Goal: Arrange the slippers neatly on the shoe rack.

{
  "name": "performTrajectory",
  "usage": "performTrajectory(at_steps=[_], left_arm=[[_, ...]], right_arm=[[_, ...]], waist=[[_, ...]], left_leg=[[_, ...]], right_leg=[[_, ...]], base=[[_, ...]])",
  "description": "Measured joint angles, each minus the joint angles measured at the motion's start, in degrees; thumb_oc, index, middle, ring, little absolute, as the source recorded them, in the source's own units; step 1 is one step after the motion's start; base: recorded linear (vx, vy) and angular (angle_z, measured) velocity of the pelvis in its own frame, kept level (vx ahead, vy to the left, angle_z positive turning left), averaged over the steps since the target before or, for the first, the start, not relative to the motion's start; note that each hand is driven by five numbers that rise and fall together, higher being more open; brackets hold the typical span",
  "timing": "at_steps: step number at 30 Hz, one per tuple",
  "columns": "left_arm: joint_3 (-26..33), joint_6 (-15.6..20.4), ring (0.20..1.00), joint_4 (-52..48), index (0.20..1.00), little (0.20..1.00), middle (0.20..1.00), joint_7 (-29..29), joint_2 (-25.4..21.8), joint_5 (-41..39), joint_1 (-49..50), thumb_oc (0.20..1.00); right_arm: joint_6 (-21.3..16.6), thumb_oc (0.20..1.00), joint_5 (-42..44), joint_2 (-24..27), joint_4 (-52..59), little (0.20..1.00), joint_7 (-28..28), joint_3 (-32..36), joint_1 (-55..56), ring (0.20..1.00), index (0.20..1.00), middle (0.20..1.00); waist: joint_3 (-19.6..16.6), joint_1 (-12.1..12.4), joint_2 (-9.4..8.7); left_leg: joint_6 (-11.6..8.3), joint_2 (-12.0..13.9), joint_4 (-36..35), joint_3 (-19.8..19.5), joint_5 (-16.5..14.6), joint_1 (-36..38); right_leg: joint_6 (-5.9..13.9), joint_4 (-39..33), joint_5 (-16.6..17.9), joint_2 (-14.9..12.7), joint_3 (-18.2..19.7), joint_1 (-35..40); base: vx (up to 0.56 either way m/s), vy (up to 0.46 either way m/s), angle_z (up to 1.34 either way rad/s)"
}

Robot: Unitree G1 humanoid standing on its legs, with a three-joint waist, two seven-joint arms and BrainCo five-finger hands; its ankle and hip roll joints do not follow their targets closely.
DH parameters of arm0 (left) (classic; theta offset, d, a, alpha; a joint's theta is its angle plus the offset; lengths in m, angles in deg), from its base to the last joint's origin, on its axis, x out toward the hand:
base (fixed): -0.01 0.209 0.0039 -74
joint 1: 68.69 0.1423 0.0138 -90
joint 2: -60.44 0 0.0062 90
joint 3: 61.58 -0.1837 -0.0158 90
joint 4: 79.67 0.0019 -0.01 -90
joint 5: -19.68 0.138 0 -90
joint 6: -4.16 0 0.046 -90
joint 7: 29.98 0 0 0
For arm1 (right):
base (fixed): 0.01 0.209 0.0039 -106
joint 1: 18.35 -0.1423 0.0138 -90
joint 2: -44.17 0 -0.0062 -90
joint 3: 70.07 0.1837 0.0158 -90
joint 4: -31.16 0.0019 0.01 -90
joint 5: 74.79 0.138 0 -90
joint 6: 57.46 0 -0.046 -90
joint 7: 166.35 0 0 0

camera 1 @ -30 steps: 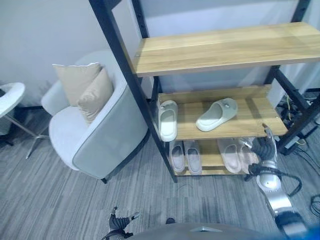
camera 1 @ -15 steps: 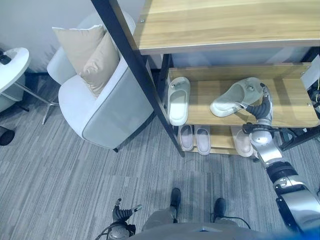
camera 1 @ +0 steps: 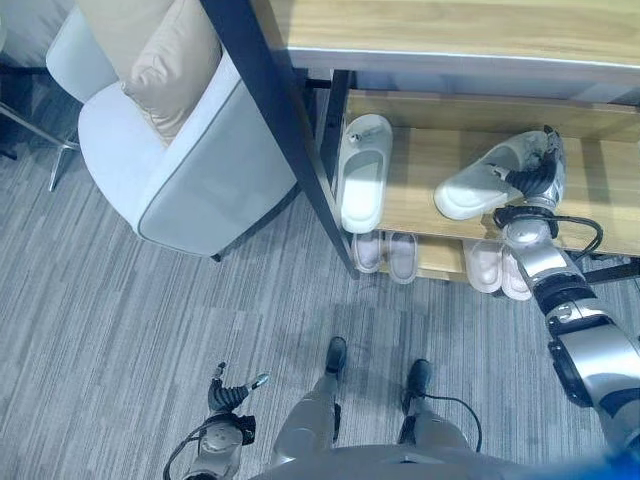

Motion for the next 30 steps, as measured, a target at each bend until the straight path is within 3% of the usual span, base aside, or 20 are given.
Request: performTrajectory(at_steps=[1,3,4,12,15,17,21,30], left_arm=[[0.01,0.02,1.0,-0.15,1.0,1.0,1.0,0.07,-0.37,-0.75,0.01,1.0],[-0.03,0.19,1.0,0.04,1.0,1.0,1.0,0.05,-0.56,-0.84,-0.04,1.0],[-0.08,0.19,1.0,0.52,1.0,1.0,1.0,-0.04,-0.54,-0.89,-0.04,1.0],[-0.1,0.13,1.0,0.65,1.0,1.0,1.0,-0.36,-0.56,-0.96,-0.2,1.0],[-0.05,-0.1,1.0,0.7,1.0,1.0,1.0,-0.39,-0.54,-0.83,-0.36,1.0],[0.03,-0.37,1.0,0.76,1.0,1.0,1.0,-0.39,-0.48,-0.43,-0.59,1.0],[-0.01,-0.34,1.0,0.62,1.0,1.0,1.0,-0.38,-0.4,-0.1,-0.7,1.0],[-0.1,0.07,1.0,0.7,1.0,1.0,1.0,-0.65,-0.59,0.15,-0.72,1.0]], right_arm=[[0.43,0.871,-0.47,0.06,-1.85,0.871,-0.76,-0.68,-1.41,0.871,0.871,0.871],[1.31,0.282,-1.25,0.83,-2.59,0.282,-0.61,-1.13,-2.56,0.282,0.282,0.282],[1.54,0.2,-1.5,0.99,-3.32,0.2,-0.83,-1.19,-2.98,0.2,0.2,0.2],[2.0,0.2,-2.11,1.98,-3.58,0.2,-0.71,-2.47,-3.41,0.2,0.2,0.2],[2.37,0.2,-2.21,2.61,6.89,0.2,-0.67,-2.09,0.42,0.2,0.2,0.2],[-0.67,0.2,-5.08,5.75,20.53,0.2,0.23,-2.68,6.72,0.2,0.2,0.2],[-2.67,0.2,-6.37,8.16,24.18,0.2,1.9,-2.9,6.44,0.2,0.2,0.2],[-5.17,0.2,-3.26,8.75,17.76,0.2,9.4,-12.24,-0.79,0.2,0.2,0.2]], waist=[[0.31,0.08,-0.41],[0.82,0.17,-1.25],[1.07,0.18,-1.69],[1.1,0.1,-2.06],[1.07,-0.1,-2.04],[1.03,-0.27,-2.0],[0.78,-0.03,-2.04],[-1.07,0.7,-2.48]], left_leg=[[0.0,0.05,0.02,-0.08,0.0,-0.02],[-0.02,0.05,0.02,-0.15,0.03,-0.03],[-0.02,0.03,0.02,-0.24,0.05,-0.04],[-0.07,0.01,0.07,-0.63,0.16,-0.07],[-0.07,-0.01,0.11,-0.88,0.18,0.02],[-0.1,-0.09,0.28,-1.59,0.22,0.22],[-0.57,-0.16,0.38,-1.77,0.62,0.43],[-0.58,-0.11,0.44,-2.68,1.15,-1.93]], right_leg=[[0.0,0.0,0.0,0.06,-0.04,0.0],[0.0,-0.01,0.0,0.04,-0.12,0.03],[0.0,-0.01,0.0,0.03,-0.18,0.05],[-0.02,0.0,0.01,0.04,-0.36,0.17],[-0.03,0.0,0.02,0.04,-0.57,0.37],[-0.03,0.0,0.01,-0.01,-1.37,1.12],[-0.07,0.0,0.08,-0.05,-1.67,1.54],[-0.2,0.01,0.34,0.12,-2.27,-0.32]], base=[[0.0,0.0,0.0],[-0.01,-0.004,0.02],[0.0,0.0,0.0],[0.0,-0.002,0.01],[0.0,0.0,0.04],[-0.01,-0.005,0.18],[-0.01,0.002,0.05],[-0.01,-0.004,0.04]])
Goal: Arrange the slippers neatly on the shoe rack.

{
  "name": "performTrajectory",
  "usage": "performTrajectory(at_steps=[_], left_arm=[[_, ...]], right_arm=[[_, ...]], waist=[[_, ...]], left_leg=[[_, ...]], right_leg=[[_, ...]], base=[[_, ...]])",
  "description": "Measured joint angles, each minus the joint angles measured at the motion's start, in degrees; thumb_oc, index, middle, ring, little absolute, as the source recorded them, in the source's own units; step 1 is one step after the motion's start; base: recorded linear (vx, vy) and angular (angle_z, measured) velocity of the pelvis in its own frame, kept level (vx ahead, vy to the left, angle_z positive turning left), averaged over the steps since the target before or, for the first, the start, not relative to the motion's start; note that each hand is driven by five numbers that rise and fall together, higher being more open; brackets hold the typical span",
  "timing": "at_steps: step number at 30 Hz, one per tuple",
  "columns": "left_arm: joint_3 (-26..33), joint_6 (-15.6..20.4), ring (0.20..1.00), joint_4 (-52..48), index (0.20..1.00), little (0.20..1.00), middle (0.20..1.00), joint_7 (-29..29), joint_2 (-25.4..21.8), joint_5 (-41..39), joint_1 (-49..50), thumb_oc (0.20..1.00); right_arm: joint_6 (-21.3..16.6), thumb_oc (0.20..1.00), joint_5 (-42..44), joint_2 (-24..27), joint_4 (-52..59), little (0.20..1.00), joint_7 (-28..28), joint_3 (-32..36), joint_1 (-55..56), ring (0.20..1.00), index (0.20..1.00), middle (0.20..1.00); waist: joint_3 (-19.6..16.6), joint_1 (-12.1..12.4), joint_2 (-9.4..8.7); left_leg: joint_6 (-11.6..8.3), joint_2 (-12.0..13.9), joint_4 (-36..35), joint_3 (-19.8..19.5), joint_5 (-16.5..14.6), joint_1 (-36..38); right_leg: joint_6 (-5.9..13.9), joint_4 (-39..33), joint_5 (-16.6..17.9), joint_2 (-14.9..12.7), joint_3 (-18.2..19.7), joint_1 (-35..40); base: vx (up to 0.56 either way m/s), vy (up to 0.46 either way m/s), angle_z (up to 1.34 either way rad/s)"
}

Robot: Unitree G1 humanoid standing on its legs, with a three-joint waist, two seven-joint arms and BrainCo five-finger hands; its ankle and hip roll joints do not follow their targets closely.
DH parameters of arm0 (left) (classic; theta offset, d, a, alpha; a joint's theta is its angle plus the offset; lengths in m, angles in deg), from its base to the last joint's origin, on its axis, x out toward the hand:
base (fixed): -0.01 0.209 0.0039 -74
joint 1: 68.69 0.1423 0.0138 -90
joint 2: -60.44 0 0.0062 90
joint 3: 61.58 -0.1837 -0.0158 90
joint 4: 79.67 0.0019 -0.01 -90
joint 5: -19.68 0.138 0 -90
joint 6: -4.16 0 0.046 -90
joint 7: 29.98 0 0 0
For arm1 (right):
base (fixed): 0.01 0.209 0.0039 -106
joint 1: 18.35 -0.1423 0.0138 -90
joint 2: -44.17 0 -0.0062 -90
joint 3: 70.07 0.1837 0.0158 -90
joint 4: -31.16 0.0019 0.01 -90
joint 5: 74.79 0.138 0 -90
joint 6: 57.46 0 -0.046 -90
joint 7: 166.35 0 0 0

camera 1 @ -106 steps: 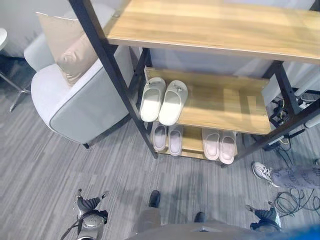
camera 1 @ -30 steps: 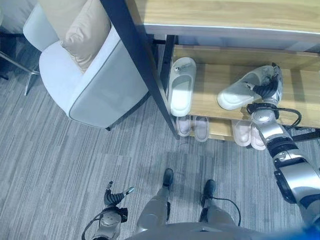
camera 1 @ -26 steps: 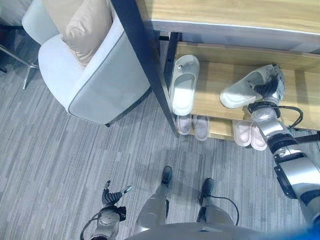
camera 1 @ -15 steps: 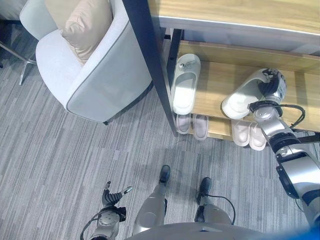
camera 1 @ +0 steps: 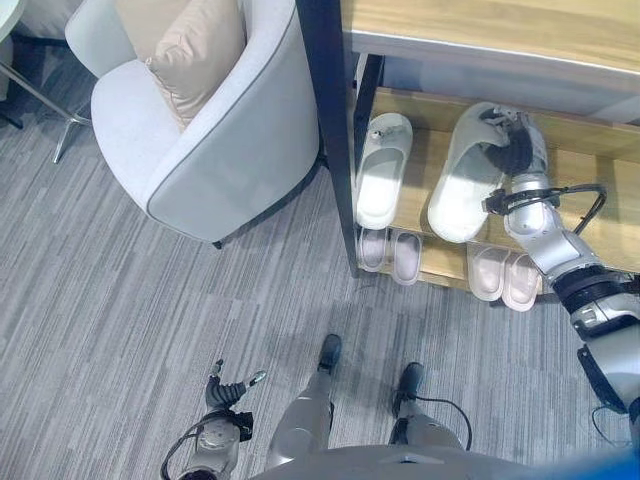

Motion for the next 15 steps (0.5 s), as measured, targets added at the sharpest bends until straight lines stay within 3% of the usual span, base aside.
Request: performTrajectory(at_steps=[4,12,13,14,15], left_arm=[[0.02,0.13,1.0,-0.02,1.0,1.0,1.0,-0.16,-0.08,-0.55,0.04,1.0],[0.02,0.14,1.0,-0.04,1.0,1.0,1.0,-0.26,-0.4,-1.03,-0.13,1.0],[-0.02,0.16,1.0,-0.09,1.0,1.0,1.0,-0.31,-0.4,-1.05,-0.39,1.0],[-0.02,0.16,1.0,-0.09,1.0,1.0,1.0,-0.33,-0.4,-1.05,-0.57,1.0],[-0.02,0.15,1.0,-0.2,1.0,1.0,1.0,-1.06,-0.92,-1.15,-1.9,1.0]], right_arm=[[-0.07,0.2,0.0,-0.04,-0.08,0.2,0.87,-0.31,-0.01,0.2,0.2,0.2],[-0.09,0.2,0.0,-0.85,-2.27,0.2,2.04,-1.97,-0.02,0.2,0.2,0.2],[-0.11,0.74,-0.01,-0.84,-3.94,0.74,2.05,-1.92,-0.03,0.74,0.74,0.74],[-0.08,0.9,-0.01,-0.84,-4.42,0.9,2.04,-1.87,-0.03,0.9,0.9,0.9],[0.45,1.0,0.0,-0.85,-6.25,1.0,1.99,-1.61,-0.03,1.0,1.0,1.0]], waist=[[0.11,1.34,-0.44],[0.33,1.73,-1.86],[0.44,2.05,-2.06],[0.47,2.12,-2.11],[0.69,2.34,-2.47]], left_leg=[[-0.08,0.05,-0.02,-0.31,0.05,-0.11],[-0.58,0.07,-0.05,-1.63,0.51,-1.24],[-0.58,0.07,-0.04,-1.75,0.52,-1.31],[-0.59,0.08,-0.04,-1.8,0.53,-1.34],[-0.7,0.09,-0.07,-2.04,0.71,-2.26]], right_leg=[[0.01,0.0,-0.01,0.1,-0.18,0.0],[0.01,-0.02,-0.03,0.22,-1.45,-0.52],[0.01,-0.02,-0.04,0.24,-1.55,-0.54],[0.01,-0.02,-0.04,0.25,-1.6,-0.54],[0.01,-0.02,-0.04,0.25,-2.04,-1.31]], base=[[0.0,-0.001,0.01],[0.01,-0.001,0.08],[0.0,0.0,0.0],[0.02,0.002,0.07],[0.02,0.008,0.05]])
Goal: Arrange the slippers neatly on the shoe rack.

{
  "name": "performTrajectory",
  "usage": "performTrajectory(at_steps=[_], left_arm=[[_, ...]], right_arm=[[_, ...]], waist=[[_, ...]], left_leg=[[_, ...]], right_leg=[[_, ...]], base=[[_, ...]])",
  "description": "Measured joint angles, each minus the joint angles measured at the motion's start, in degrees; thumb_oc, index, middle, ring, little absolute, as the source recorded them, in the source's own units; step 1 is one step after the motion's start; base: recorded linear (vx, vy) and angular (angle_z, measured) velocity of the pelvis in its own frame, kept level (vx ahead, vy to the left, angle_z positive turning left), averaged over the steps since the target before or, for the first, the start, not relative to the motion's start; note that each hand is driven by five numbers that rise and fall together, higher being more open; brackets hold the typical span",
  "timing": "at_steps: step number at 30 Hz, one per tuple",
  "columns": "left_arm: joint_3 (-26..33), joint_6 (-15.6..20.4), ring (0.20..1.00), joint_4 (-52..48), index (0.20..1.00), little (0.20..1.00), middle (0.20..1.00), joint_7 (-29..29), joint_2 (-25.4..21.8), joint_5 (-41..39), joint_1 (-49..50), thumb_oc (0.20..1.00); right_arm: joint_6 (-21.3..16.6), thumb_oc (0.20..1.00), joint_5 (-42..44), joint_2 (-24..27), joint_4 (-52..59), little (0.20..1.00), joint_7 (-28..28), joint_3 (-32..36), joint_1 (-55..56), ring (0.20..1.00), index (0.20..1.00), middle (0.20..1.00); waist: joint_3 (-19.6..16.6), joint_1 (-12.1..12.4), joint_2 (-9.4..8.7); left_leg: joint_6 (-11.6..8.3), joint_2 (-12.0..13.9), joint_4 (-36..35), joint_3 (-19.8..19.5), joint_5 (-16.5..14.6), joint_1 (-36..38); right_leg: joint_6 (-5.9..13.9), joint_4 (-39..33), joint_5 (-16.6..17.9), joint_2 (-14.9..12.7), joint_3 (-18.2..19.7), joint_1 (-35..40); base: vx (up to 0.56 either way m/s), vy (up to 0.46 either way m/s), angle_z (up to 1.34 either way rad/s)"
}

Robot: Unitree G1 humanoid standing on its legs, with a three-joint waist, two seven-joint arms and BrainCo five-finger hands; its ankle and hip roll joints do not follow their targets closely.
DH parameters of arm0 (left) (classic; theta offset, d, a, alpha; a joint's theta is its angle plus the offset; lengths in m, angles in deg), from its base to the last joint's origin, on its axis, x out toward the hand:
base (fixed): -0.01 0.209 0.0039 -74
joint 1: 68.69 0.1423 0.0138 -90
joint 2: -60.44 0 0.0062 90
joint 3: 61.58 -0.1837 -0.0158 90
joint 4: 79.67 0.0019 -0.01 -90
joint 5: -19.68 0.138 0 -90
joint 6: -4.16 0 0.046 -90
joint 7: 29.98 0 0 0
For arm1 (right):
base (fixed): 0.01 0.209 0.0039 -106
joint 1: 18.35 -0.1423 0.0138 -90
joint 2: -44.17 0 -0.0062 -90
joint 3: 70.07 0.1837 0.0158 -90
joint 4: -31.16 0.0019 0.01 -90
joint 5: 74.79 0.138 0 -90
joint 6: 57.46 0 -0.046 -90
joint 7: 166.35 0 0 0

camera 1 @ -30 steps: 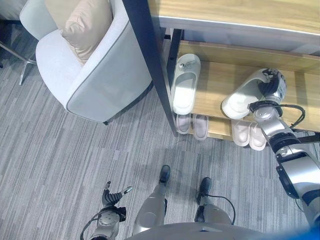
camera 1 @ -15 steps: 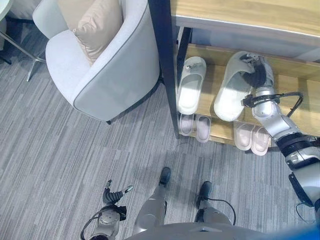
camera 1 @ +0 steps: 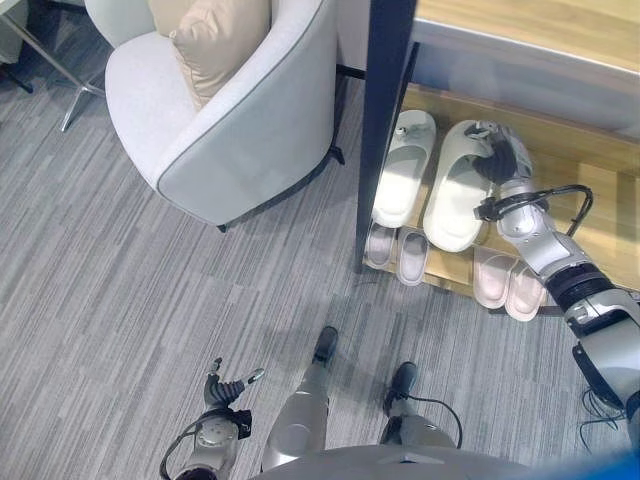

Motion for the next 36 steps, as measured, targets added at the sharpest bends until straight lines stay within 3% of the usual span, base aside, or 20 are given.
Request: performTrajectory(at_steps=[12,18,20,28,36], left_arm=[[0.28,0.13,1.0,3.44,1.0,1.0,1.0,-1.44,0.76,-2.07,0.58,1.0],[2.46,-0.69,1.0,3.38,1.0,1.0,1.0,-1.0,0.82,-1.86,0.33,1.0],[3.26,-1.3,1.0,3.37,1.0,1.0,1.0,-0.96,1.09,-1.56,0.77,1.0],[3.49,-1.97,1.0,2.48,1.0,1.0,1.0,-0.29,1.75,-0.93,0.77,1.0],[3.4,-2.02,1.0,3.08,1.0,1.0,1.0,-0.32,2.89,-0.97,0.92,1.0]], right_arm=[[0.04,1.0,0.22,-3.23,3.1,1.0,-3.26,6.16,1.64,1.0,1.0,1.0],[-0.04,1.0,0.16,-8.47,11.43,1.0,-5.41,11.89,10.69,1.0,1.0,1.0],[-1.22,1.0,0.31,-13.06,17.92,1.0,-6.05,17.2,18.43,1.0,1.0,1.0],[-1.2,1.0,3.74,-15.55,15.49,1.0,-3.3,14.94,24.94,1.0,1.0,1.0],[-1.25,1.0,7.12,-17.49,11.84,1.0,-1.76,12.66,23.07,1.0,1.0,1.0]], waist=[[0.2,0.2,0.12],[0.82,-0.92,1.17],[0.77,-1.07,1.3],[-0.08,-2.8,3.0],[-1.31,-2.68,2.65]], left_leg=[[-0.06,0.0,-0.06,0.04,0.07,0.39],[-0.13,-0.01,-0.33,0.15,0.07,2.53],[-0.16,-0.15,-0.35,0.07,0.02,3.43],[-0.16,-0.13,-0.33,0.16,0.05,3.71],[-0.15,-0.1,-0.33,0.05,0.05,3.76]], right_leg=[[0.01,-0.01,-0.02,-0.03,-0.06,0.33],[0.09,-0.02,-0.21,-0.12,-0.09,2.3],[0.1,-0.03,-0.3,-0.23,-0.14,3.33],[0.06,-0.01,-0.16,-0.23,-0.09,3.55],[0.05,0.0,-0.17,-0.17,-0.16,3.65]], base=[[0.0,0.001,0.0],[0.0,0.0,0.0],[0.0,0.001,0.02],[0.0,-0.001,-0.01],[0.0,0.0,0.0]])
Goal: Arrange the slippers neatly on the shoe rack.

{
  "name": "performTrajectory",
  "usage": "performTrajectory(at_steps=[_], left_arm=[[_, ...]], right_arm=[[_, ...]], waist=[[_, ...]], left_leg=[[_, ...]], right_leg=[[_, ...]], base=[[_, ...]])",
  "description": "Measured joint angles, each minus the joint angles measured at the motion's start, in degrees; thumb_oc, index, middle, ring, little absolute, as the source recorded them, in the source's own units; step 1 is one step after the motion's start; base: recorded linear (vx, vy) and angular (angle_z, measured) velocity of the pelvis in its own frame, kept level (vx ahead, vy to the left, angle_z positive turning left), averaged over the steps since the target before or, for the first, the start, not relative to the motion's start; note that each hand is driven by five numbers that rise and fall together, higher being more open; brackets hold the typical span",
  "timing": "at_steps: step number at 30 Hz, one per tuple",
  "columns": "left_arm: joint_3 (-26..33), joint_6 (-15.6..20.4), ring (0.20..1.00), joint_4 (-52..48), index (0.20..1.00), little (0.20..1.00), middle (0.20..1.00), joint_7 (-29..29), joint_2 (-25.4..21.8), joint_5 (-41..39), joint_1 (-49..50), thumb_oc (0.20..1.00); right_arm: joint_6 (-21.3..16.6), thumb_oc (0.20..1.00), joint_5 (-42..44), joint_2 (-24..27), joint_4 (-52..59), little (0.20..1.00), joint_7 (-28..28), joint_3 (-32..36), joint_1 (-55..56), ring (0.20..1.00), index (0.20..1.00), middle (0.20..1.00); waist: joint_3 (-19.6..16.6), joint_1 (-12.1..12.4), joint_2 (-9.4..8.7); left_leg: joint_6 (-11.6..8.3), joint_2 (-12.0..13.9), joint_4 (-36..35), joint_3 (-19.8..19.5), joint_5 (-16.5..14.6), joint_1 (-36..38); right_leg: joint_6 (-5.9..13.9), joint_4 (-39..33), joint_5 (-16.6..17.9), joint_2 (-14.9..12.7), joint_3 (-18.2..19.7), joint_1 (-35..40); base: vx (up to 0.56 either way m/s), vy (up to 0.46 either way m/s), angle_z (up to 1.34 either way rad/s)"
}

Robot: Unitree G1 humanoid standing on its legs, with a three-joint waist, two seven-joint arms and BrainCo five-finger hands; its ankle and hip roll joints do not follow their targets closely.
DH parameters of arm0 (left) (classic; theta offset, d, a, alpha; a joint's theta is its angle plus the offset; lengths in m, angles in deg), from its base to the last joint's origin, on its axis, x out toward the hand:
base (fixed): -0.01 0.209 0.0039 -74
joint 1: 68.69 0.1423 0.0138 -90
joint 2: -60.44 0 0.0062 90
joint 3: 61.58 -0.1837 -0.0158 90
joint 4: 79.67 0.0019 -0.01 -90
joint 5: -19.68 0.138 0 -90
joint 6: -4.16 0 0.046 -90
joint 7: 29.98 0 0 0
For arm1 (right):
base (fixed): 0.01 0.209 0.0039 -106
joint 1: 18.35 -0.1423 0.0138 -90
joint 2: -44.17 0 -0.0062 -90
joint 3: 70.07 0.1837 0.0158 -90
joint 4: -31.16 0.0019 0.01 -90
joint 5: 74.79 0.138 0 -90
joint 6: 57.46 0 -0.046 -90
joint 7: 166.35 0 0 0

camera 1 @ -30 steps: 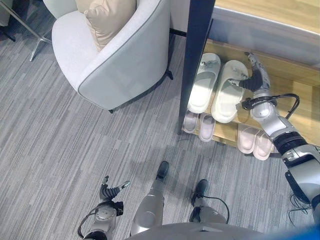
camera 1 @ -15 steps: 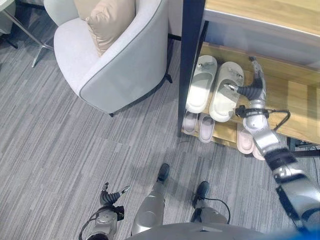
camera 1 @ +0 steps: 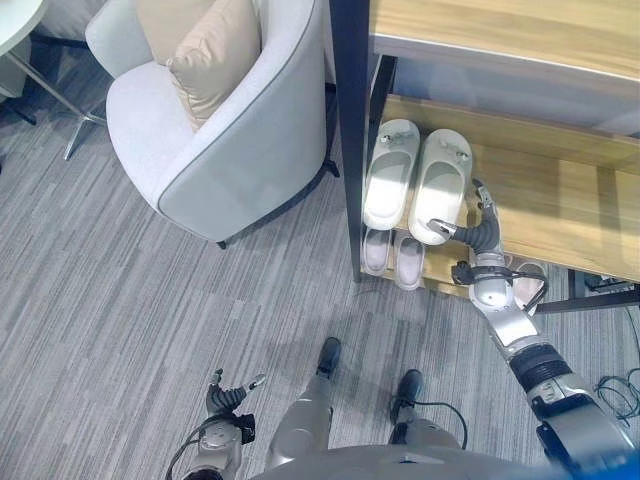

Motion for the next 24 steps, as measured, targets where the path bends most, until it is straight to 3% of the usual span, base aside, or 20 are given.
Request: performTrajectory(at_steps=[7,9,15,18,24], left_arm=[[-0.27,-0.02,1.0,0.98,1.0,1.0,1.0,-0.01,0.0,-0.35,0.01,1.0],[-0.26,-0.06,1.0,1.7,1.0,1.0,1.0,-0.02,0.03,-0.39,0.74,1.0],[0.0,-0.79,1.0,2.16,1.0,1.0,1.0,-0.02,0.04,-0.4,1.7,1.0],[0.23,-0.82,1.0,2.17,1.0,1.0,1.0,0.0,0.33,-0.33,1.96,1.0],[5.02,-1.29,1.0,1.98,1.0,1.0,1.0,0.52,-0.7,0.58,2.6,1.0]], right_arm=[[0.02,1.0,2.62,-1.0,-3.04,1.0,0.44,-1.04,-1.04,1.0,1.0,1.0],[-0.49,1.0,3.9,-2.68,-4.78,1.0,-0.34,0.66,-1.63,1.0,1.0,1.0],[-0.45,1.0,3.98,-2.34,-5.0,1.0,-1.61,1.12,-2.04,1.0,1.0,1.0],[-0.21,1.0,1.05,-1.64,-3.82,1.0,-3.65,4.6,0.42,1.0,1.0,1.0],[0.58,1.0,-8.72,7.3,10.97,1.0,-5.19,9.66,15.4,1.0,1.0,1.0]], waist=[[-0.87,0.19,-0.63],[-1.16,0.21,-0.44],[-2.62,0.21,0.73],[-2.72,0.05,0.79],[-2.87,-1.66,0.6]], left_leg=[[-0.01,-0.05,0.0,-0.29,0.01,0.15],[-0.01,-0.08,0.0,-0.26,0.01,0.54],[-0.01,-0.15,0.0,-0.36,0.02,0.94],[-0.05,-0.2,-0.02,-0.32,-0.04,1.64],[-0.48,-0.15,-0.11,-0.01,-1.0,5.61]], right_leg=[[0.0,-0.01,-0.02,-0.03,-0.36,0.33],[-0.01,-0.01,-0.04,-0.09,-0.37,0.72],[0.0,-0.01,-0.05,-0.14,-0.48,1.17],[0.08,-0.02,-0.13,-0.22,-0.48,1.91],[0.26,-0.26,-0.82,-0.27,-0.37,5.74]], base=[[0.01,0.003,0.02],[0.02,0.003,0.0],[0.01,0.001,0.0],[0.01,-0.004,0.0],[0.04,-0.022,-0.02]])
